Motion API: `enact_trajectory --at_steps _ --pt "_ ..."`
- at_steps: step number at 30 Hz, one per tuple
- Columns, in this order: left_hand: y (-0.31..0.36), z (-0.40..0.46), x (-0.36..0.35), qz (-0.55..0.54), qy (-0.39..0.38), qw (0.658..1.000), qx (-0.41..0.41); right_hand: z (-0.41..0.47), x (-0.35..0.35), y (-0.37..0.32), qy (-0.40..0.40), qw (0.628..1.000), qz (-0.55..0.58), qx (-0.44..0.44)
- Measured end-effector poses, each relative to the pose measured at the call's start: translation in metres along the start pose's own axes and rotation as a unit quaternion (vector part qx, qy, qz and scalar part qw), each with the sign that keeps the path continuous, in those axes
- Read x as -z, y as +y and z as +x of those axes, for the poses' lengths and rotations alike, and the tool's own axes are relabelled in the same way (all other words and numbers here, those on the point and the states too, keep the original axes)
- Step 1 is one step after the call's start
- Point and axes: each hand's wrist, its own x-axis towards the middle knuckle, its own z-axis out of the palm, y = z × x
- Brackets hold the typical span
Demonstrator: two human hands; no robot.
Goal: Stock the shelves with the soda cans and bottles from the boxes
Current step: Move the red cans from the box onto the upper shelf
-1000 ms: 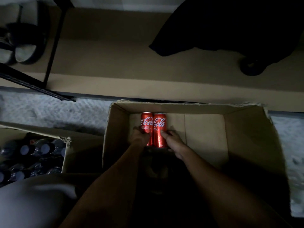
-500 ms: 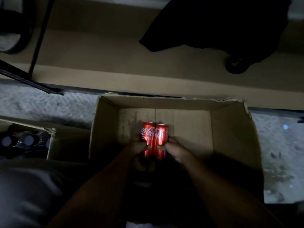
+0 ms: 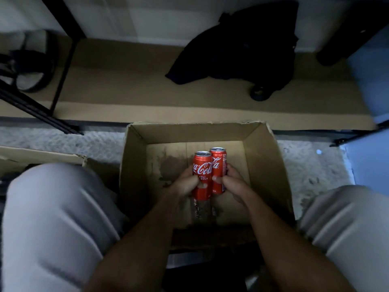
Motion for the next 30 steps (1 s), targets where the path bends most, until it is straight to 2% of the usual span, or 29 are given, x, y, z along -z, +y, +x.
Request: enact_trajectory --at_steps 3,6,11,18,24,30 --pt "0.011 -0.024 -0.006 0.000 -0.011 0.999 -0.033 -0.030 0.002 -0.010 0.027 0.998 0.028 0.040" --pt "0.023 -0.049 -0.014 0.029 0.010 0.998 -0.057 -0.057 0.002 -0.010 0.048 0.995 0.048 0.079" --pt "0.026 -0.085 -0.027 0.026 0.056 0.993 -0.102 -0.101 0.006 -0.012 0.060 0.990 0.055 0.118" --pt "0.036 -0.115 -0.031 0.032 0.074 0.982 -0.172 -0.134 0.007 -0.026 0.051 0.983 0.035 0.174" --pt "0.055 -0.118 -0.017 0.044 0.078 0.981 -0.171 -0.137 0.005 -0.047 0.034 0.982 0.031 0.181" --pt "0.074 -0.088 -0.001 0.029 0.078 0.981 -0.176 -0.109 0.000 -0.071 0.066 0.981 0.027 0.178"
